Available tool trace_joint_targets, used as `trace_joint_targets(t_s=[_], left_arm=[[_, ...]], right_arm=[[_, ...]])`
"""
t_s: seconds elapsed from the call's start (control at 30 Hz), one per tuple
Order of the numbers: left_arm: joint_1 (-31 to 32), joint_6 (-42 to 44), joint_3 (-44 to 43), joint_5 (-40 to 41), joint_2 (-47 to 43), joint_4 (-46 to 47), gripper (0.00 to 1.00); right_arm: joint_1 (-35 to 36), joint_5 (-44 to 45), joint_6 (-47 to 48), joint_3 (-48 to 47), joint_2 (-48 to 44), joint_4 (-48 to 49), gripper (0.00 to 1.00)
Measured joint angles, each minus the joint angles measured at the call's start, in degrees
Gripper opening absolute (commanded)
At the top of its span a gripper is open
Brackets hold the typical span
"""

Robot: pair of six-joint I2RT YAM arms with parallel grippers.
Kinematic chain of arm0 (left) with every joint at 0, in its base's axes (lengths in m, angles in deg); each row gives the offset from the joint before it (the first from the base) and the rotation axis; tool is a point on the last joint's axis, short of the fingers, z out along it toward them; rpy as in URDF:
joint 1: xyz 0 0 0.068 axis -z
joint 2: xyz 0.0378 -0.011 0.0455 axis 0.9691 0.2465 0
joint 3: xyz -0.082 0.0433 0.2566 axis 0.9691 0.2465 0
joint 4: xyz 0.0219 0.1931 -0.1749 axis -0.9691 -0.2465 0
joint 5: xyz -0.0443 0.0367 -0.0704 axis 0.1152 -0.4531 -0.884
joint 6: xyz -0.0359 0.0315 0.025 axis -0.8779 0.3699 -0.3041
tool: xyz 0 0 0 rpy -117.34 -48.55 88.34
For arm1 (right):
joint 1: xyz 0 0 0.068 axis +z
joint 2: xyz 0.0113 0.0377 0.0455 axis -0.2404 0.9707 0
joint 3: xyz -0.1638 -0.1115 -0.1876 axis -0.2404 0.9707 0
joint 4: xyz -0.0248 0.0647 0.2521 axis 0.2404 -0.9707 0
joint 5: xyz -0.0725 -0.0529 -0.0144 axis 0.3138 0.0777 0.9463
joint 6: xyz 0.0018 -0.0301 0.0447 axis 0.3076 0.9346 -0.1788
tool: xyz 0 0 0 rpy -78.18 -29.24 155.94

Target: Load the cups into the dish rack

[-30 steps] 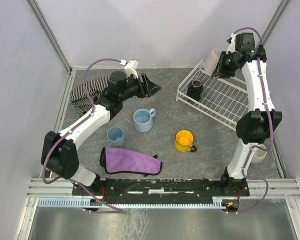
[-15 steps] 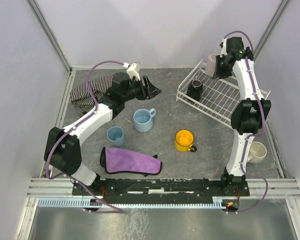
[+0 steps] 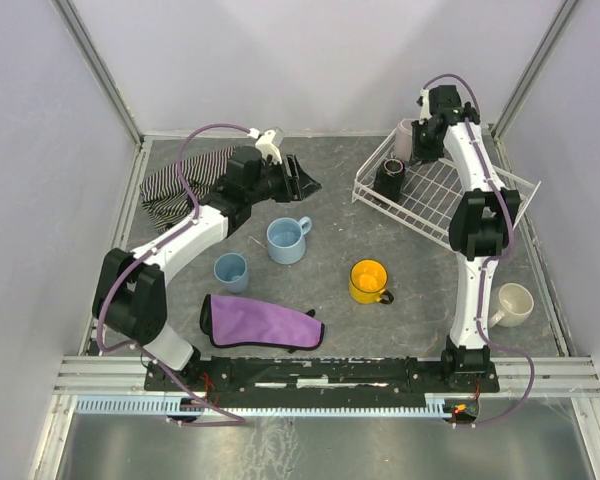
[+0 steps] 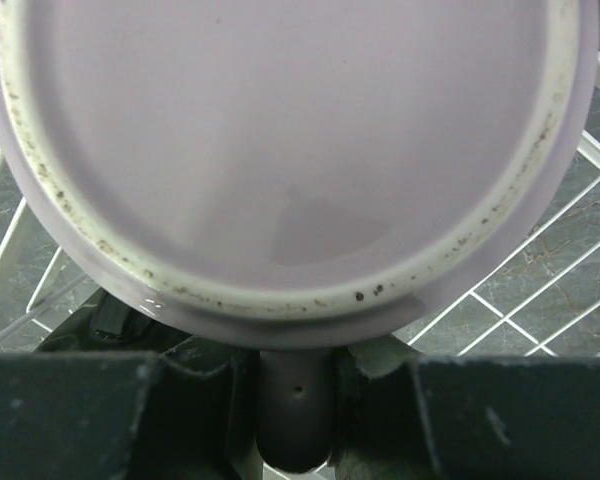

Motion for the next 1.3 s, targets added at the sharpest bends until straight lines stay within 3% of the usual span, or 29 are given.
trace_joint_targets(t_s=[0.6,0.67,0.73,0.87,1.1,1.3], left_arm=[[-0.2,0.2,-0.2,0.1,0.9,-0.2,0.64],[-0.2,0.4,-0.6,0.2,1.0,-0.4,0.64],[-0.2,0.7,-0.9,0.2,1.2,-0.5,0.64],[-0.2,0.8,-0.9,0.2,1.3,-1.2,0.63],[-0.2,0.9,-0.9,0.3,1.3,-1.7,0.63],[-0.2,0.9,-0.9,0.6,1.2,-2.1,0.63]], right_arm=[[0.8,1.9,0.3,0.5,4.5,4.9,0.01],[1.0,2.2,0.4,0.5,4.6,5.5,0.1],[1.2,2.1,0.5,0.5,4.8,5.8,0.29],[1.2,2.1,0.5,0.5,5.2,6.7,0.45],[1.4,2.5,0.6,4.8,5.1,9.9,0.63],[1.6,2.6,0.2,10.1,2.7,13.2,0.68]])
